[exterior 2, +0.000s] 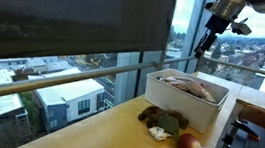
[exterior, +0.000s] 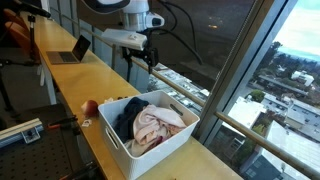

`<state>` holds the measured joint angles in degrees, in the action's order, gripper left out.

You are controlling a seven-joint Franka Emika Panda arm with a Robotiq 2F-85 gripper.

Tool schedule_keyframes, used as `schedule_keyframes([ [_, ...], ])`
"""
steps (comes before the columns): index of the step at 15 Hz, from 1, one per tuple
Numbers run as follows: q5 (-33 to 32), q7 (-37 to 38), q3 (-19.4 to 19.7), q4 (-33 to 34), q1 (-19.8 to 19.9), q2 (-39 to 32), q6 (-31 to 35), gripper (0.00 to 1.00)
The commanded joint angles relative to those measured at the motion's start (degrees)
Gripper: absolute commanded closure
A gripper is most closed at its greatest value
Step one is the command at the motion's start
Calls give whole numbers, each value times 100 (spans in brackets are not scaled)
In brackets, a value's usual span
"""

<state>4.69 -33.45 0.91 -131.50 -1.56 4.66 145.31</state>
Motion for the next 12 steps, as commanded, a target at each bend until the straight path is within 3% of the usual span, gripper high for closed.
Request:
schedule_keyframes([
  [1, -221, 237, -212, -505, -200, 24, 354, 0],
  [12, -691, 1017, -870, -1534, -766, -415, 1118, 0],
])
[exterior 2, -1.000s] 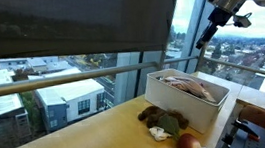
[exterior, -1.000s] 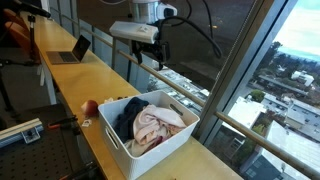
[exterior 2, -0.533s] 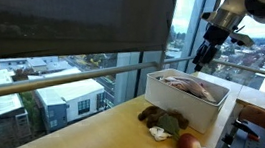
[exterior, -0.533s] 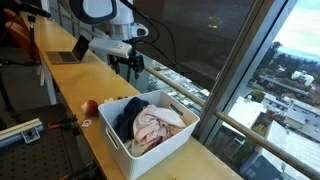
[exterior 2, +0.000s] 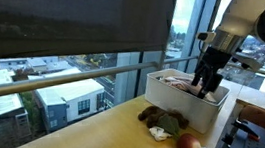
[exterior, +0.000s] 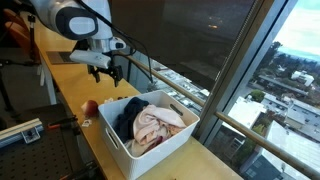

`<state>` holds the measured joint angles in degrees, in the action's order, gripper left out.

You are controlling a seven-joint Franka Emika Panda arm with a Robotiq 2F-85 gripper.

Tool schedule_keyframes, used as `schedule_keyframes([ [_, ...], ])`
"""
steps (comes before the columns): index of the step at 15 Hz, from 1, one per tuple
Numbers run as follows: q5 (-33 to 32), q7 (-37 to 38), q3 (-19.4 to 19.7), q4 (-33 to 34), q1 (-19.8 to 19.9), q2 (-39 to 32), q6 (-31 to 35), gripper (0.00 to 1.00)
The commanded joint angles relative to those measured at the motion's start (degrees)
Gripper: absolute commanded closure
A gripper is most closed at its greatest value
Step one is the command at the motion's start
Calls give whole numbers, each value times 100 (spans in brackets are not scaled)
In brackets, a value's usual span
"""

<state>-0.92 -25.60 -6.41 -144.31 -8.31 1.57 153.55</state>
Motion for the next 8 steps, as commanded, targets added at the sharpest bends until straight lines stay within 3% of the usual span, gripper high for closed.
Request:
schedule_keyframes([
  [1, -62, 253, -197, -351, -136, -146, 366, 0],
  [8, 29, 339, -481, -783, -267, -437, 779, 0],
])
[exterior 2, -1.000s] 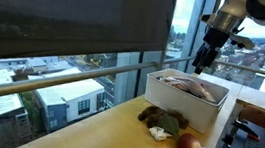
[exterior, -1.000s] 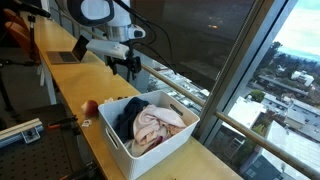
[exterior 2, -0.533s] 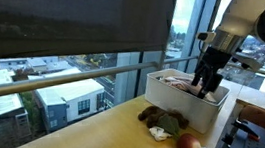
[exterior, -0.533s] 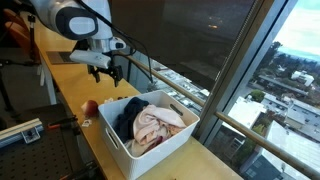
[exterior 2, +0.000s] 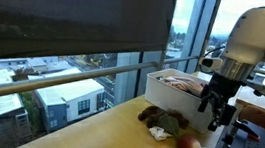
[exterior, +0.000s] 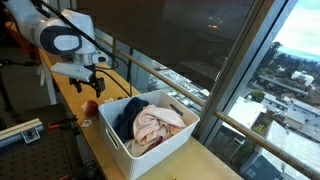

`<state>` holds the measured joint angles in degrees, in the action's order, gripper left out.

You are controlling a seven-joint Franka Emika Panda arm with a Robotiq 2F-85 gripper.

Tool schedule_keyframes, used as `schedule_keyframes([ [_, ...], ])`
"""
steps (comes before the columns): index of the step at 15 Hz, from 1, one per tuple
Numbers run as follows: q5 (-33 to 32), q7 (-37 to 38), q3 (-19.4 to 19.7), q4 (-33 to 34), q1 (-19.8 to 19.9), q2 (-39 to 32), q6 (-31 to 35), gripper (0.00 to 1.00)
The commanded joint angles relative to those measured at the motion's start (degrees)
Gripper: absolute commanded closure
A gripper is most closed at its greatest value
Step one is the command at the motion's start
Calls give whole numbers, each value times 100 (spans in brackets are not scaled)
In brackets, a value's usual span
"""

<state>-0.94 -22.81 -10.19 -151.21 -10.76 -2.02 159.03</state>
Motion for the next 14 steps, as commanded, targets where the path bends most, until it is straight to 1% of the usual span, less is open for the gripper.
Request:
schedule_keyframes([
  [1, 26, 8, -134, -82, -24, -119, 267, 0],
  [7, 238, -210, -245, 75, 77, -442, 541, 0],
  [10, 279, -202, -298, 348, 134, -778, 653, 0],
  [14, 279, -100, -412, 899, 270, -1428, 732, 0],
])
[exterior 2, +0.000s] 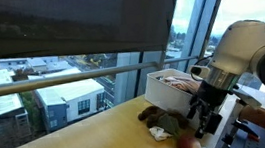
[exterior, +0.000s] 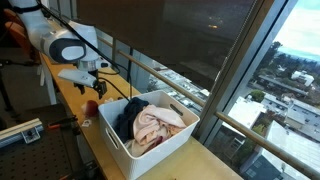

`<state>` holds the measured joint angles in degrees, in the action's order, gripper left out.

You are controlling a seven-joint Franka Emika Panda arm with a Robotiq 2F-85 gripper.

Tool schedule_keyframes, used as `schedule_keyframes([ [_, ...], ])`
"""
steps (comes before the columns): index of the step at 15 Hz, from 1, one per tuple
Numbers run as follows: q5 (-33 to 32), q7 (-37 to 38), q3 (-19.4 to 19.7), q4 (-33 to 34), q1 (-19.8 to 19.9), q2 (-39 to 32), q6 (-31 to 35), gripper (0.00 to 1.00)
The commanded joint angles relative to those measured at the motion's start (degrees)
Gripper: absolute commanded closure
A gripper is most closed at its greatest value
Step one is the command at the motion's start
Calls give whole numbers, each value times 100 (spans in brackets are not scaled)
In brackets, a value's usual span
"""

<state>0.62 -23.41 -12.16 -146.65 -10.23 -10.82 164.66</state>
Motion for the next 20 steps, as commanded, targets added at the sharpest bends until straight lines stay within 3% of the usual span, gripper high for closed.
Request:
schedule_keyframes([
  [1, 149, -19, -265, 544, 280, -724, 198, 0],
  [6, 115, 245, -421, 582, 537, -1379, 323, 0],
  [10, -34, 498, -394, 545, 511, -1741, 483, 0],
  [11, -46, 521, -410, 550, 545, -1806, 505, 25],
  [12, -66, 535, -416, 538, 567, -1840, 537, 26],
  [16, -89, 531, -502, 434, 727, -1601, 529, 57],
  [20, 1, 481, -815, 284, 1000, -847, 300, 87],
])
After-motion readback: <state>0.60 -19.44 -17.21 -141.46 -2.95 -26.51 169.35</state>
